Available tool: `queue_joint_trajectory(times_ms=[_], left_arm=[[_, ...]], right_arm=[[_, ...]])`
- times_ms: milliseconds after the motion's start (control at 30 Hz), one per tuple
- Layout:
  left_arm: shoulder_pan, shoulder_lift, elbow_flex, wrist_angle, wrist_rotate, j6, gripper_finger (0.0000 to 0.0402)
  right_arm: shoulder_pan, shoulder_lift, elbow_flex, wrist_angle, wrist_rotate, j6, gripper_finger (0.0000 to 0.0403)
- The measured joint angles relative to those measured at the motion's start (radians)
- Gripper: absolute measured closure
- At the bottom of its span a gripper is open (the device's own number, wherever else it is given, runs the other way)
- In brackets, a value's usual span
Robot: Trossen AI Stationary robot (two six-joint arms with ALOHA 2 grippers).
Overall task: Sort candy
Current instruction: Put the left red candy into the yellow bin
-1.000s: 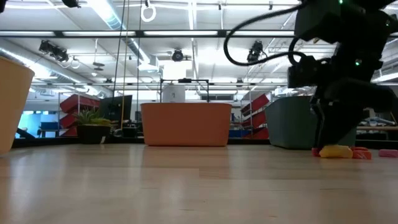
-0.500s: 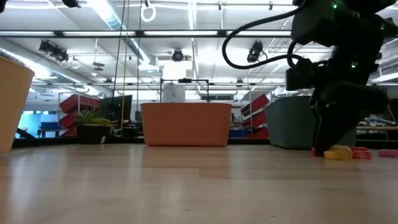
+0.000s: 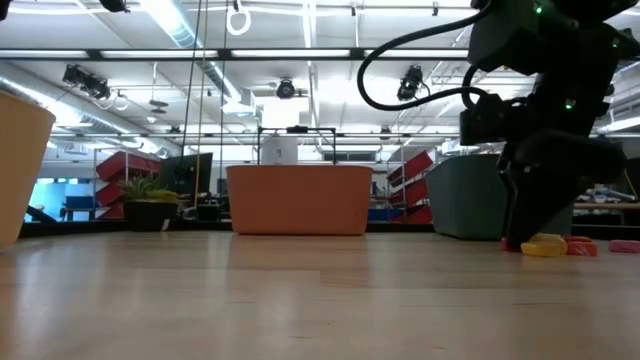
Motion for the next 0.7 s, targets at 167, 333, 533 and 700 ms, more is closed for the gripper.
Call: queue_joint_trajectory(times_ms=[167, 333, 533, 700], left_arm=[[0.0, 0.0, 0.0, -0.001, 0.0, 0.0, 0.0335], [0.0, 0.0, 0.0, -0.004, 0.0, 0.0, 0.0335], [0.0, 0.0, 0.0, -0.004, 0.0, 0.0, 0.0335], [0.0, 0.0, 0.0, -0.004, 0.0, 0.0, 0.0335]], right_arm=[[0.0, 0.0, -0.01, 0.009, -0.026, 0.008, 0.0258], [0.0, -0.004, -0.038, 0.057, -0.026, 0.024, 0.0258], [0.0, -0.004, -0.043, 0.065, -0.026, 0.026, 0.0271], [0.0, -0.003, -0.043, 0.069, -0.037, 0.023, 0.031]])
